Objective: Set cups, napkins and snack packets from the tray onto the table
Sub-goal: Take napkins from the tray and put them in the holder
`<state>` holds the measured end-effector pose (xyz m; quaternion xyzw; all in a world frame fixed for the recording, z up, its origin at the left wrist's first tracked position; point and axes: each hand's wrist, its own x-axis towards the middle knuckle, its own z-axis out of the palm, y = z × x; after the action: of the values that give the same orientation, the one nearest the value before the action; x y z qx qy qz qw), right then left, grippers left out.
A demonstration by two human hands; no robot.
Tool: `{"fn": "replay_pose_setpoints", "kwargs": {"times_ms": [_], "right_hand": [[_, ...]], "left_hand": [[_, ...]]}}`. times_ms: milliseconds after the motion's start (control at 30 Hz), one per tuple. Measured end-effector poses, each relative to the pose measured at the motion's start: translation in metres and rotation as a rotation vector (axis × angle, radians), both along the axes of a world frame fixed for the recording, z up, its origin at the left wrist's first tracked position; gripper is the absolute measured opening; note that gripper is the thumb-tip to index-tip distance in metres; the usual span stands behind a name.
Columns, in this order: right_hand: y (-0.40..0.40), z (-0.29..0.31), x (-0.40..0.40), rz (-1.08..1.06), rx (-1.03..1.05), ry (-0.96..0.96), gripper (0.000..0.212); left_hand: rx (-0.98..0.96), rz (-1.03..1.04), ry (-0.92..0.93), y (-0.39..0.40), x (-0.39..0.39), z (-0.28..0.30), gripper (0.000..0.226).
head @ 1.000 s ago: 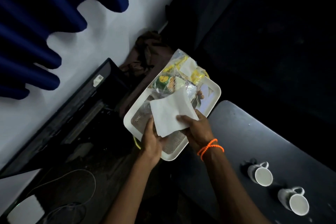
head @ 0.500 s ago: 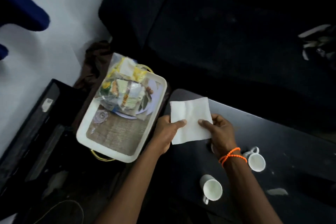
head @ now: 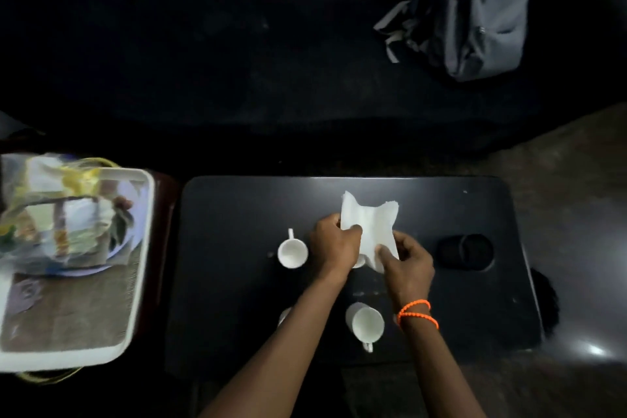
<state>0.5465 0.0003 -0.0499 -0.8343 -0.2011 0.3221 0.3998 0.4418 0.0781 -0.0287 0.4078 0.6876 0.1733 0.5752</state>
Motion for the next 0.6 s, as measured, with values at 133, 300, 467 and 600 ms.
{"fn": "replay_pose_setpoints", "kwargs": {"times_ms": [133,300,467,600], "right_hand": [[-0.029,0.017,0.052,-0.042,0.053,-0.125,0.027],[-0.063,0.028,0.113,-0.007,0.026,-0.273,0.032],[-0.089,0.030,0.164,-0.002,-0.032,-0.373,0.029],[-0.093,0.028,0.195,0.069,-0.136,-0.385,0.031]], "left_hand": [[0.048,-0.101,-0.002,-0.031,0.064,0.003,0.011],[0.106,-0.346,0.054,-0.068,0.131,0.002,0.022],[0.079,-0.582,0.030,-0.099,0.186,0.000,0.032],[-0.015,-0.605,-0.034,-0.098,0.217,-0.010,0.031]]}}
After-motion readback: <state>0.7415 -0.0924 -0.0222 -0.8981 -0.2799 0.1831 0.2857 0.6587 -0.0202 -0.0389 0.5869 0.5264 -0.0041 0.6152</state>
